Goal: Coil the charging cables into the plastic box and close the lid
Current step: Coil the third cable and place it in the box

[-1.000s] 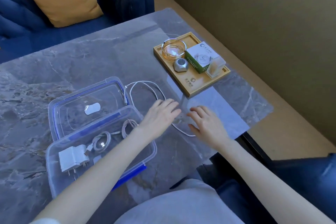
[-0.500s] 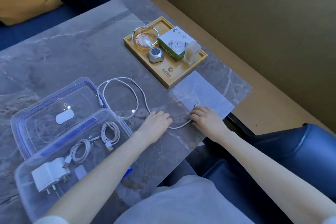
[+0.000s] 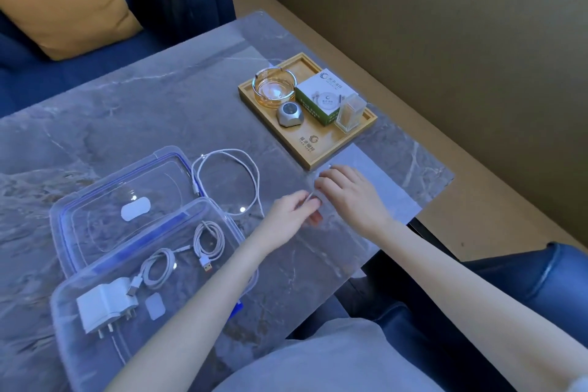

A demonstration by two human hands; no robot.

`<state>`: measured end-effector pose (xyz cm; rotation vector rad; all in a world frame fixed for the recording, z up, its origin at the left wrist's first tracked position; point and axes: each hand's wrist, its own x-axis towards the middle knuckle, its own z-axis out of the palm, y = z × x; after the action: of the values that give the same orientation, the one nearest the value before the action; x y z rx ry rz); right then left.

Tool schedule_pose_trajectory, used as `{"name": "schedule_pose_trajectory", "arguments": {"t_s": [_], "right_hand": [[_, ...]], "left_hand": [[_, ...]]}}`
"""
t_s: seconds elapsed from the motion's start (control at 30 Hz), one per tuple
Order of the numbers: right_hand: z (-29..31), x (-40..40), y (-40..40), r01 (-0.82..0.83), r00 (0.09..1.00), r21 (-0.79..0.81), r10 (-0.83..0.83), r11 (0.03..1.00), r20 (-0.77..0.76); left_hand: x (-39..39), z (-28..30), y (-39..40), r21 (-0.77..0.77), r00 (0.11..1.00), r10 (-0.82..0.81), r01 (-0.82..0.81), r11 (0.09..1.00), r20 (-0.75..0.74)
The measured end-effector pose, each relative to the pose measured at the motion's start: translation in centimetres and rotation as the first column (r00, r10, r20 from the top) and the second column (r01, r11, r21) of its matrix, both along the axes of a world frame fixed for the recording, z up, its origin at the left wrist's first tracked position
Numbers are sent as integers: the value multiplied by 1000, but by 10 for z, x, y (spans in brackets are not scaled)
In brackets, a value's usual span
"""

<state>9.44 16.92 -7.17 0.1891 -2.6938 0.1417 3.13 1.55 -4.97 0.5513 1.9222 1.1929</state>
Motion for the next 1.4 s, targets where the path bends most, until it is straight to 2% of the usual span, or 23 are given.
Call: {"name": "schedule_pose_trajectory", "arguments": {"t_s": [0.07,0.1,0.13,0.17,0.2,0.23,0.27,0.3,0.33,0.37,0.4,0.5,0.57,0.63,0.7,0.77,0.83,0.9,1.03,1.1,1.2,1.3,1.4], "right_hand": [[14,-12,-12,-38,996,-47,35,998,-77],[21,-17,-19,-42,994,-134,27,990,-110],[28,-20,-28,-32,993,-283,-3,959,-120],[36,-22,-37,1,994,-474,-53,881,-97],[44,-23,-44,58,993,-667,-109,742,-35],[52,-25,-51,125,989,-830,-138,543,58],[60,-27,-59,193,980,-935,-112,296,166],[63,-29,-66,260,966,-964,-26,56,259],[64,-31,-73,329,943,-937,86,-112,321],[64,-31,-81,383,917,-906,194,-179,349],[63,-30,-89,409,893,-898,277,-164,356],[62,-22,-107,383,839,-924,421,-5,345],[67,-17,-110,346,839,-933,414,95,353],[72,-14,-110,299,849,-933,390,201,356],[75,-12,-110,250,852,-908,369,337,372],[76,-14,-109,190,851,-841,342,506,398],[77,-17,-108,137,832,-777,355,615,428],[79,-18,-110,114,790,-752,400,649,465],[82,-20,-113,117,726,-732,446,671,524],[79,-23,-113,105,723,-656,395,748,567],[73,-32,-114,-42,750,-403,295,914,593],[73,-50,-110,-194,755,-210,283,958,592],[92,-70,-104,-155,769,-80,172,985,616]], "left_hand": [[-2,15,-1,110,982,146,-159,981,119],[-4,22,-3,145,969,193,-216,966,154],[-5,29,-6,172,956,233,-264,949,179],[-6,35,-10,200,940,270,-311,929,210],[-8,41,-13,234,919,306,-363,902,247],[-10,47,-17,276,896,338,-415,867,287],[-12,53,-20,321,872,365,-465,825,327],[-14,58,-22,364,847,382,-510,779,369],[-15,64,-23,405,826,385,-544,735,412],[-17,69,-25,433,806,385,-574,695,450],[-18,75,-28,448,784,387,-603,660,485],[-26,87,-41,470,738,401,-662,584,542],[-33,93,-54,465,700,408,-703,538,585],[-40,98,-68,425,623,371,-761,489,689],[-44,103,-82,387,575,314,-778,495,756],[-43,105,-94,377,585,271,-746,549,765],[-40,106,-102,387,617,244,-705,594,748],[-39,106,-107,401,627,226,-694,598,746],[-38,106,-115,412,594,213,-733,541,776],[-36,107,-118,422,613,233,-726,543,755],[-29,113,-118,382,681,295,-658,649,670],[-17,113,-113,323,736,319,-585,744,597],[-6,104,-109,269,794,367,-535,801,485]]}}
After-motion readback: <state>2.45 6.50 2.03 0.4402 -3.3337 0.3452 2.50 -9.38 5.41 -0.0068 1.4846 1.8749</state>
